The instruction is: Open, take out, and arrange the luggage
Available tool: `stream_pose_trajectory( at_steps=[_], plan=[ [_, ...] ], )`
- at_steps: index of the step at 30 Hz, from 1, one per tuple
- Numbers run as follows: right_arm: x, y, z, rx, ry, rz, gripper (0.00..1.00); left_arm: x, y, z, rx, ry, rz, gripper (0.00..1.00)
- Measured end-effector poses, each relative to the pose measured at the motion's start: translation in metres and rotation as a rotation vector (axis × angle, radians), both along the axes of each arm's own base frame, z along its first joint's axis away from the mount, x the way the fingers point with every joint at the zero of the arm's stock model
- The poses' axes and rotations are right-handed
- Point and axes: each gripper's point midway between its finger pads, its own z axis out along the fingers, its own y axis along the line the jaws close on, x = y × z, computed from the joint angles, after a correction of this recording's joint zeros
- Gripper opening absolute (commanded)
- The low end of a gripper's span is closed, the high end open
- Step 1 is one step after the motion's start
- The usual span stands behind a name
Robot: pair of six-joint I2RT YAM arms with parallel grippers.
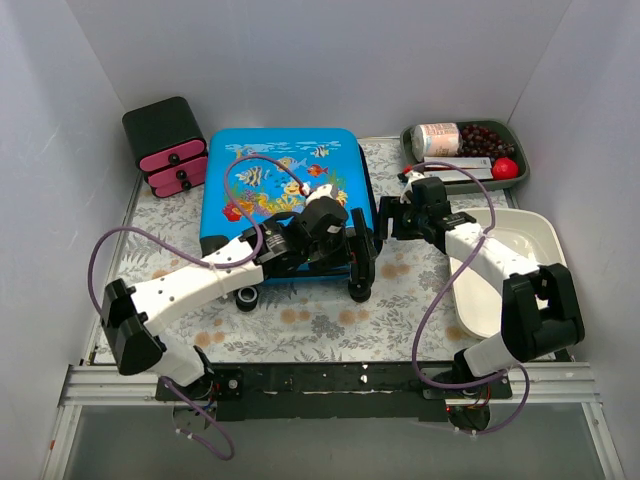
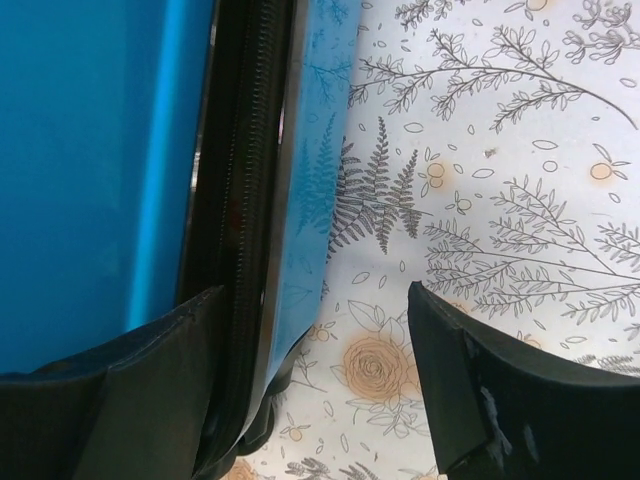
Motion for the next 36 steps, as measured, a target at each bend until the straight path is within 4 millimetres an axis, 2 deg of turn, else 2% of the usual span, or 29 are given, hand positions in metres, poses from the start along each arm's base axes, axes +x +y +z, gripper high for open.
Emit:
stream_pose_trajectory(
  at_steps=[5,8,11,13,14,16,19,20,21,24,27,28,31,34,36],
  plan=[
    [-0.002,0.002,-0.026,0.009,0.012,0.012,0.71,0.001,-0.021,-0.019,0.098,-0.014,0.031,0.98],
    [0.001,0.009,-0.031,0.034,-0.014,0.033,0.68,0.0,-0.036,-0.032,0.186,-0.022,0.067,0.98],
    [0.003,0.014,-0.032,0.056,-0.034,0.049,0.67,0.0,-0.046,-0.047,0.277,-0.014,0.109,0.93],
    [0.003,0.016,-0.032,0.068,-0.046,0.058,0.67,0.006,-0.045,-0.06,0.347,-0.009,0.152,0.87],
    [0.003,0.016,-0.032,0.072,-0.05,0.061,0.67,0.009,-0.042,-0.067,0.39,-0.006,0.182,0.77],
    [0.004,0.017,-0.032,0.08,-0.059,0.065,0.67,0.012,-0.034,-0.078,0.448,0.0,0.223,0.68],
    [0.004,0.018,-0.032,0.088,-0.069,0.071,0.66,0.014,-0.019,-0.09,0.527,0.008,0.275,0.42],
    [0.004,0.019,-0.031,0.092,-0.071,0.073,0.66,0.014,-0.017,-0.091,0.531,0.01,0.283,0.15],
    [0.004,0.019,-0.031,0.093,-0.074,0.073,0.66,0.013,-0.016,-0.09,0.536,0.009,0.284,0.0],
    [0.005,0.019,-0.031,0.095,-0.08,0.077,0.59,0.01,-0.017,-0.09,0.544,0.004,0.268,0.0],
    [0.004,0.023,-0.03,0.113,-0.08,0.086,0.35,0.01,-0.017,-0.088,0.544,0.0,0.262,0.0],
    [0.003,0.027,-0.029,0.126,-0.084,0.097,0.17,0.01,-0.017,-0.087,0.541,-0.003,0.258,0.0],
    [0.008,0.024,-0.026,0.115,-0.1,0.036,0.01,0.01,-0.019,-0.074,0.504,-0.02,0.24,0.0],
    [0.017,0.01,-0.025,0.088,-0.127,-0.066,0.01,0.009,-0.027,-0.045,0.382,-0.063,0.216,0.0],
    [0.012,0.004,-0.025,0.087,-0.138,-0.103,0.01,0.005,-0.023,-0.011,0.284,-0.104,0.187,0.0]
  ],
)
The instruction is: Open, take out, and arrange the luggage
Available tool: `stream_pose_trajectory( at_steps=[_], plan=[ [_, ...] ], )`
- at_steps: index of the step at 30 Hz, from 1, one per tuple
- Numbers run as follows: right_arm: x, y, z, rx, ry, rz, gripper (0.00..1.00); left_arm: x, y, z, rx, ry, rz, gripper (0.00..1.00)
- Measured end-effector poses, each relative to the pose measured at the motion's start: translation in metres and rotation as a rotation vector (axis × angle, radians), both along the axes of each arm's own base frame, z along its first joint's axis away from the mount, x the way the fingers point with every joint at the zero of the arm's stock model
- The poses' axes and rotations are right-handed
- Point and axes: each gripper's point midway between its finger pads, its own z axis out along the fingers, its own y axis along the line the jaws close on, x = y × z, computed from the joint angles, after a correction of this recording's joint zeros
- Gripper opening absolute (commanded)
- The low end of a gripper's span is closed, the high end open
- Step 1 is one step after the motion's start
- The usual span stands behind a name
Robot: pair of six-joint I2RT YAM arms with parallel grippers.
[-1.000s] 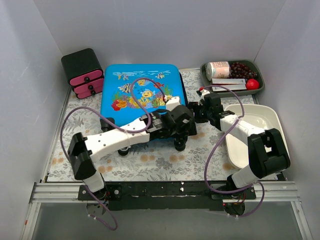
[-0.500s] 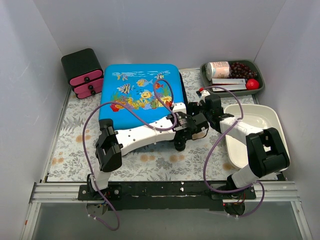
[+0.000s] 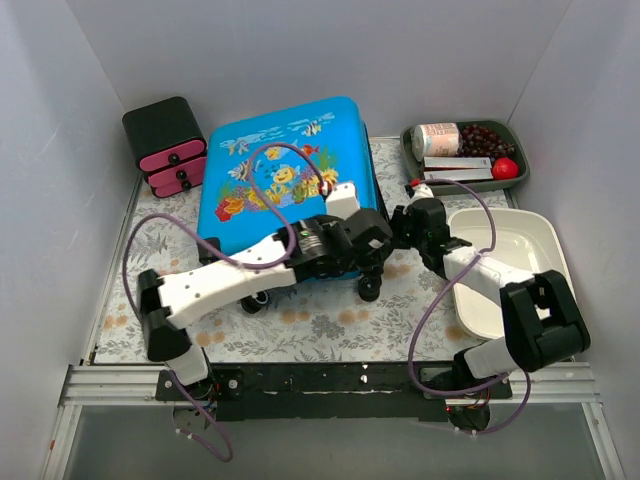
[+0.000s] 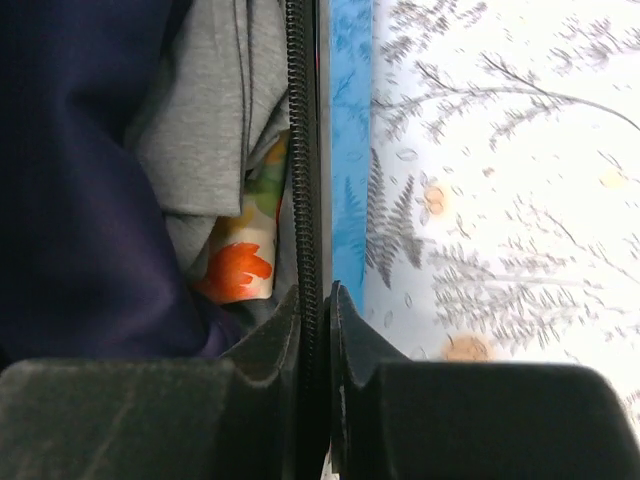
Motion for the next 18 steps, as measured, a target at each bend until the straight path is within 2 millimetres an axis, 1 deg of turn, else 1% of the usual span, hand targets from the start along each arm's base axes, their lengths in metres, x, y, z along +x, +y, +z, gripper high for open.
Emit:
stream_pose_trajectory(
  at_steps=[2,3,5,7,9,11,14,15,16,18],
  plan=[
    [-0.009,-0.008,0.001,0.003,-0.004,-0.035,0.01,-0.001,0.006,0.038,-0.088,-0.052,-0.027,0.0],
    [-0.015,-0.013,0.0,0.006,-0.006,-0.057,0.01,0.0,0.01,0.059,-0.133,-0.09,-0.033,0.0],
    [-0.028,-0.026,0.001,0.007,-0.018,-0.103,0.01,0.006,0.021,0.093,-0.206,-0.158,-0.026,0.0],
    [-0.043,-0.034,0.0,0.007,-0.027,-0.142,0.01,0.015,0.032,0.118,-0.265,-0.204,-0.008,0.0],
    [-0.061,-0.043,0.001,0.003,-0.038,-0.189,0.01,0.027,0.042,0.136,-0.328,-0.233,0.016,0.0],
    [-0.078,-0.045,0.001,-0.008,-0.048,-0.218,0.01,0.038,0.05,0.142,-0.371,-0.251,0.034,0.0],
    [-0.102,-0.04,0.001,-0.005,-0.038,-0.238,0.01,0.045,0.06,0.142,-0.431,-0.264,0.028,0.0],
    [-0.108,-0.038,0.001,0.0,-0.034,-0.247,0.03,0.046,0.062,0.143,-0.444,-0.266,0.019,0.0],
    [-0.112,-0.038,0.001,0.006,-0.028,-0.257,0.07,0.046,0.063,0.144,-0.458,-0.27,0.01,0.0],
    [-0.119,-0.037,0.001,0.018,-0.021,-0.273,0.11,0.047,0.065,0.148,-0.48,-0.289,-0.006,0.0]
  ],
)
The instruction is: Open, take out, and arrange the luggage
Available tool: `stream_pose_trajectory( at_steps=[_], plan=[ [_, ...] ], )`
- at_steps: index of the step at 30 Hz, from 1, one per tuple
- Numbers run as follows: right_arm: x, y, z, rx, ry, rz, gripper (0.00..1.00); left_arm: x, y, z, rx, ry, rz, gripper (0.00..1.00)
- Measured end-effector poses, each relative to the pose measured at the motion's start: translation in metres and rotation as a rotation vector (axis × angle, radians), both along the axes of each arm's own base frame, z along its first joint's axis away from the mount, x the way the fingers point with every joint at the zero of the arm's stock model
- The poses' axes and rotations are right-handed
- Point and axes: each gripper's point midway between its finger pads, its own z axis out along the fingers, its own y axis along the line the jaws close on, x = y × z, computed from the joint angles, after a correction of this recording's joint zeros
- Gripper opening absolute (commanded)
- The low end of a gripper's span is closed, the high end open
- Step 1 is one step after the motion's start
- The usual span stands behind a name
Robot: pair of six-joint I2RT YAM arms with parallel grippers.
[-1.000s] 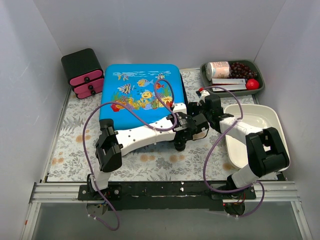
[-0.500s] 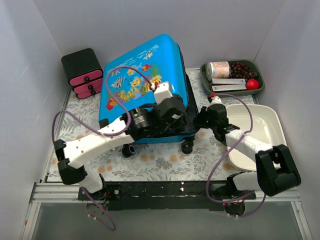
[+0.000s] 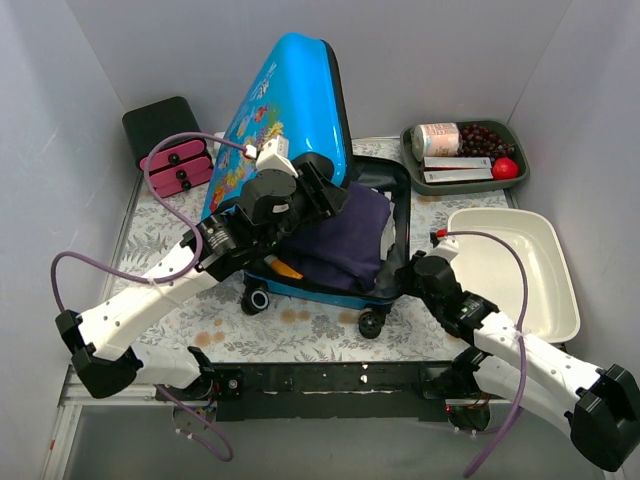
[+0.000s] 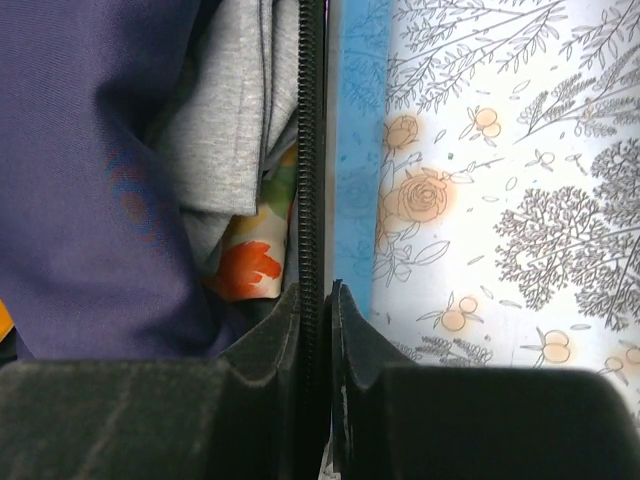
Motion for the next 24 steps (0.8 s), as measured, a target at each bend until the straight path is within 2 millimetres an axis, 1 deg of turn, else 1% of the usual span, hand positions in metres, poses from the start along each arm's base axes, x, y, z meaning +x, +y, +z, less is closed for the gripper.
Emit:
stream_pose_trajectory(
  at_steps=[2,3,5,8,9,11,12,13,14,15,16,18,21,24],
  plan=[
    [-0.005,0.002,0.0,0.011,0.001,-0.005,0.15,0.002,0.006,0.005,-0.016,-0.022,-0.006,0.0],
    [-0.008,0.006,0.0,0.017,-0.004,-0.005,0.18,0.004,0.011,0.007,-0.026,-0.029,-0.006,0.0],
    [-0.015,0.012,0.001,0.016,-0.014,0.002,0.22,0.009,0.02,0.013,-0.041,-0.04,0.002,0.0],
    [-0.028,0.023,0.002,-0.005,-0.027,0.042,0.33,0.02,0.033,0.017,-0.052,-0.046,0.028,0.0],
    [-0.033,0.027,0.002,-0.015,-0.03,0.069,0.43,0.022,0.035,0.018,-0.055,-0.048,0.032,0.0],
    [-0.045,0.038,0.003,-0.042,-0.028,0.138,0.52,0.023,0.037,0.018,-0.055,-0.048,0.022,0.0],
    [-0.052,0.045,0.004,-0.047,-0.019,0.185,0.61,0.022,0.038,0.017,-0.048,-0.05,0.012,0.0],
    [-0.059,0.051,0.005,-0.053,-0.004,0.233,0.66,0.02,0.039,0.014,-0.04,-0.054,0.001,0.0],
    [-0.065,0.057,0.006,-0.058,0.011,0.269,0.74,0.018,0.041,0.009,-0.031,-0.058,-0.014,0.0],
    [-0.069,0.059,0.008,-0.071,0.022,0.286,0.89,0.013,0.043,0.004,-0.02,-0.061,-0.033,0.0],
    [-0.07,0.059,0.009,-0.082,0.031,0.287,0.91,0.008,0.044,0.001,-0.015,-0.069,-0.054,0.0],
    [-0.068,0.048,0.013,-0.148,0.048,0.258,0.94,-0.004,0.047,-0.006,-0.008,-0.087,-0.096,0.0],
    [-0.059,0.034,0.033,-0.267,0.047,0.208,0.95,-0.018,0.057,-0.009,-0.006,-0.12,-0.125,0.0],
    [-0.041,0.026,0.058,-0.364,0.003,0.194,0.93,-0.023,0.069,-0.007,0.002,-0.153,-0.118,0.0]
  ],
)
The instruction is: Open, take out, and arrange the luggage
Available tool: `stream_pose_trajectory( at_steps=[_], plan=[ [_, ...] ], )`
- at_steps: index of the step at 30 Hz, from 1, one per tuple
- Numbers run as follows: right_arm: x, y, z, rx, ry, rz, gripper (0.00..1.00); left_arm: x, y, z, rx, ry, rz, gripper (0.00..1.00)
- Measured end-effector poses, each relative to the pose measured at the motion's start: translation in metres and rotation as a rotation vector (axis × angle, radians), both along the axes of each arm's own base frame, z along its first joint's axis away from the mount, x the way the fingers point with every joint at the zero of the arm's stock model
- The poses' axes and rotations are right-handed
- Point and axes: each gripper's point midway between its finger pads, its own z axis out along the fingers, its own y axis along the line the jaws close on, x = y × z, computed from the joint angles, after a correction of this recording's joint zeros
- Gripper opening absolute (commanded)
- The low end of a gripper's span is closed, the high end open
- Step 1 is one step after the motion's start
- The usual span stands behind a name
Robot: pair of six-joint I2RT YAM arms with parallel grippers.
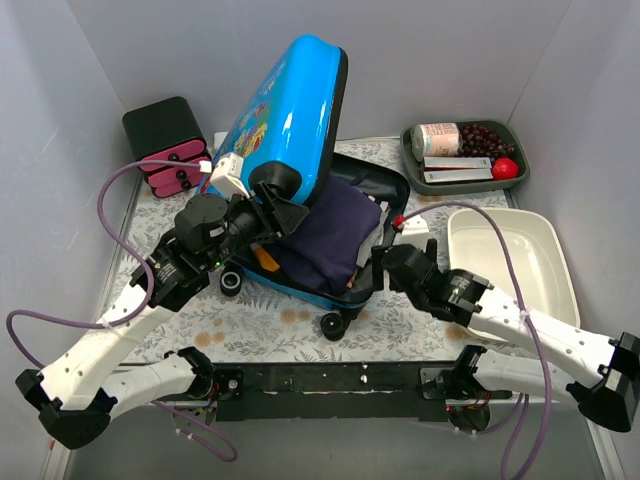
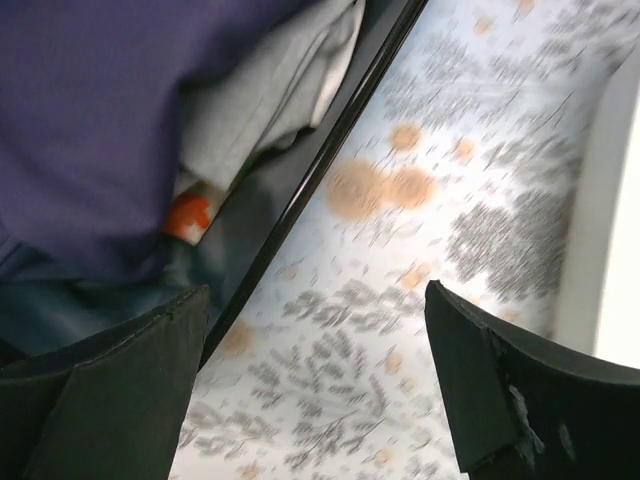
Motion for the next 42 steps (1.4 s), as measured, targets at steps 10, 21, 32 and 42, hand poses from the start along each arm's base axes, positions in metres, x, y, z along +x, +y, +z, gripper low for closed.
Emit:
stream_pose_trajectory(
  at_steps=[10,21,32,42],
  plan=[
    [0.13,-0.032,0.037,-0.039,-0.054,0.146,0.86,-0.005,0.014,0.006,-0.001,-0.018,0.014,0.0],
    [0.29,-0.039,0.028,-0.121,-0.01,0.246,0.81,-0.012,0.018,0.003,-0.005,0.008,0.008,0.0],
    [0.32,-0.034,-0.053,-0.146,0.182,0.283,0.13,-0.013,0.031,0.007,0.022,0.016,0.06,0.0],
    [0.225,-0.065,-0.056,-0.049,0.194,0.124,0.01,0.003,0.05,0.012,0.095,-0.059,0.155,0.0]
  ],
)
